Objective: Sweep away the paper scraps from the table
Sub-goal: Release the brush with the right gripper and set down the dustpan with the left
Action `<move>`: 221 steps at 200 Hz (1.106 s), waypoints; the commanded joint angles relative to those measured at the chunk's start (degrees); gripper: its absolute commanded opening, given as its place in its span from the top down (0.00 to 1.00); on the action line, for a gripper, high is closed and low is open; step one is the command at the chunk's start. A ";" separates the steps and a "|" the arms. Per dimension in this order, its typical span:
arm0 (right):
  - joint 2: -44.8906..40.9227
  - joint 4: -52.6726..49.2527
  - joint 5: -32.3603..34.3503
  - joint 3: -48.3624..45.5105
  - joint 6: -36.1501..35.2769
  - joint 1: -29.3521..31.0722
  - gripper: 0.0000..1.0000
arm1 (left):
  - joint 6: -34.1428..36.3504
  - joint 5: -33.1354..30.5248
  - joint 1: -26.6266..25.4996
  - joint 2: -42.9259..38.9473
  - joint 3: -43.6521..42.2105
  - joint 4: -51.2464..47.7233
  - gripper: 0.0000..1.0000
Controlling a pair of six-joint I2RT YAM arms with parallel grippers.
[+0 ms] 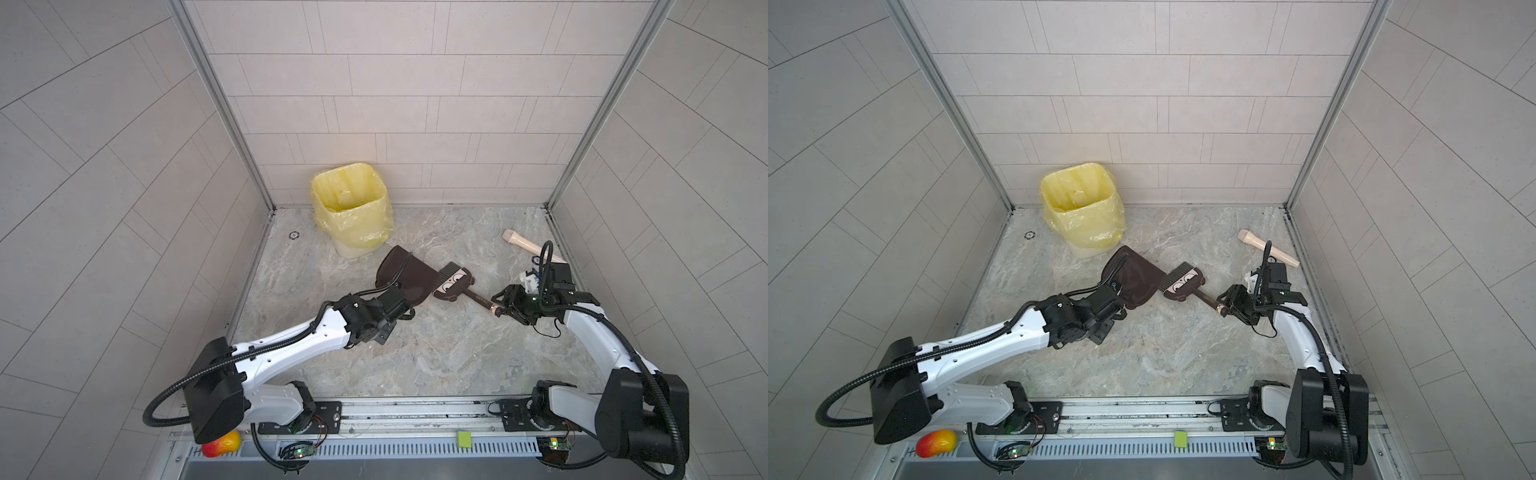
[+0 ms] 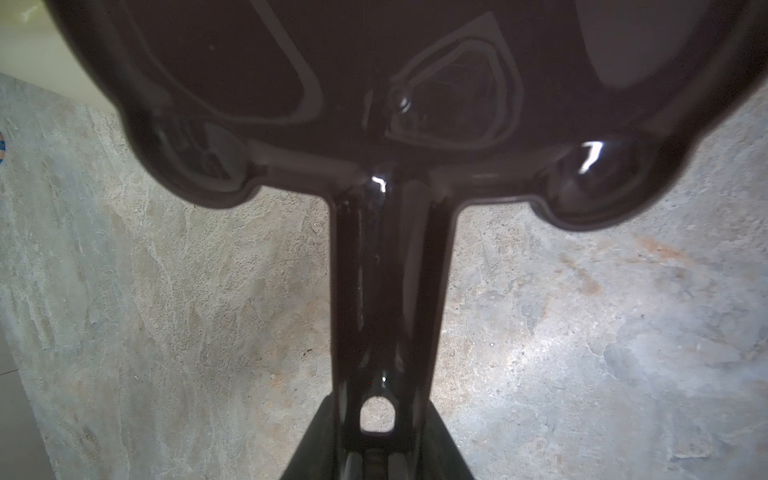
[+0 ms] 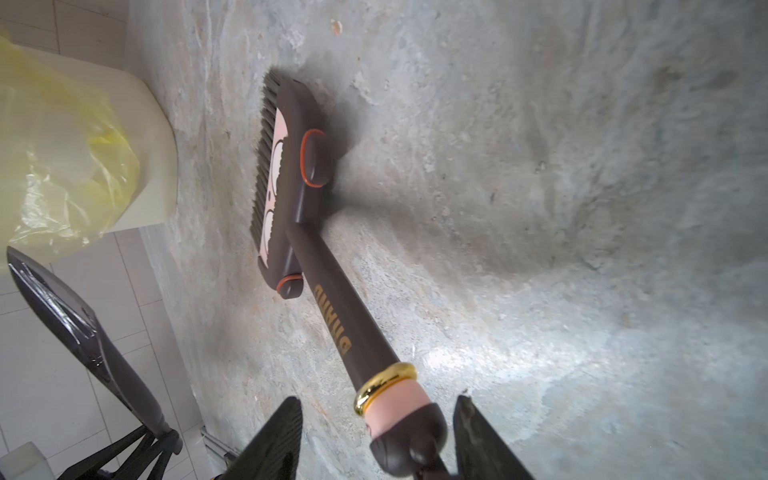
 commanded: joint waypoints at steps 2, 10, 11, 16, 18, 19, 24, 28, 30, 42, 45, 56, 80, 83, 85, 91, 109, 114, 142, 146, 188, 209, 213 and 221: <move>-0.60 -4.33 5.13 -0.05 -0.95 -0.46 0.31 | -2.08 -0.46 -0.32 -1.04 -1.01 1.55 1.00; -0.56 -5.58 6.65 0.09 -1.19 -0.53 0.28 | -2.30 -0.22 -0.36 -0.99 -1.27 1.77 1.00; -0.54 -5.64 6.78 0.11 -1.16 -0.50 0.27 | -2.33 -0.19 -0.39 -0.96 -1.29 1.86 1.00; -0.55 -6.26 7.73 0.13 -1.22 -0.55 0.24 | -2.42 -0.09 -0.32 -0.89 -1.49 1.98 1.00; -0.59 -6.50 8.10 0.13 -1.17 -0.52 0.21 | -2.43 -0.08 -0.30 -0.88 -1.57 2.07 1.00; -0.64 -6.63 8.34 0.13 -1.15 -0.50 0.19 | -2.48 -0.08 -0.31 -0.91 -1.62 2.10 1.00; -0.75 -7.42 9.36 0.19 -1.06 -0.48 0.15 | -2.61 0.04 -0.34 -0.86 -1.81 2.34 1.00; -0.85 -7.95 10.19 0.22 -0.85 -0.54 0.04 | -2.69 0.03 -0.31 -0.81 -1.92 2.51 1.00; -1.00 -8.17 10.58 0.28 -0.84 -0.50 0.02 | -2.70 0.08 -0.36 -0.80 -2.05 2.60 1.00; -1.70 -9.87 12.89 0.69 -0.71 -0.51 0.01 | -3.00 0.12 -0.31 -0.54 -2.37 3.04 1.00; -1.94 -10.10 13.39 0.80 -0.70 -0.58 0.01 | -3.17 0.17 -0.27 -0.45 -2.43 3.13 1.00; -3.21 -10.99 14.93 1.38 -0.67 -0.52 0.01 | -3.81 0.26 -0.19 -0.08 -2.84 3.65 1.00; -5.06 -12.94 15.96 3.40 -1.33 -0.50 0.01 | -5.42 1.14 -0.23 1.45 -4.33 6.00 1.00; -5.19 -13.13 15.90 3.65 -1.43 -0.51 0.01 | -5.54 1.39 -0.19 1.72 -4.54 6.45 1.00; -5.31 -13.33 15.88 3.89 -1.51 -0.49 0.01 | -5.70 1.58 -0.16 1.90 -4.73 6.70 1.00; -5.52 -13.87 15.87 4.48 -1.82 -0.52 0.01 | -5.92 2.27 -0.15 2.51 -5.10 7.49 1.00; -6.77 -15.13 15.68 5.83 -3.17 -0.39 0.01 | -6.39 3.74 -0.07 4.90 -6.00 9.24 1.00; -7.10 -15.22 15.26 6.00 -3.57 -0.39 0.01 | -6.37 4.23 -0.07 5.57 -6.09 9.66 1.00; -8.90 -16.20 14.37 7.21 -4.64 -0.07 0.01 | -6.87 5.11 -0.14 8.77 -6.52 11.34 1.00; -9.07 -16.31 14.46 7.36 -4.74 -0.01 0.01 | -6.92 5.19 -0.10 9.00 -6.64 11.43 1.00; -9.96 -17.59 14.55 8.12 -5.63 0.21 0.01 | -8.32 4.84 -0.09 11.16 -6.65 10.73 1.00; -10.26 -17.57 14.56 8.14 -5.70 0.29 0.01 | -9.63 4.86 -0.12 10.94 -7.75 10.91 1.00; -10.31 -17.42 14.52 8.13 -5.57 0.37 0.01 | -9.91 4.90 -0.06 10.80 -8.01 11.03 1.00; -10.35 -17.24 14.33 8.00 -5.54 0.44 0.01 | -10.45 4.76 -0.11 10.50 -8.44 11.18 1.00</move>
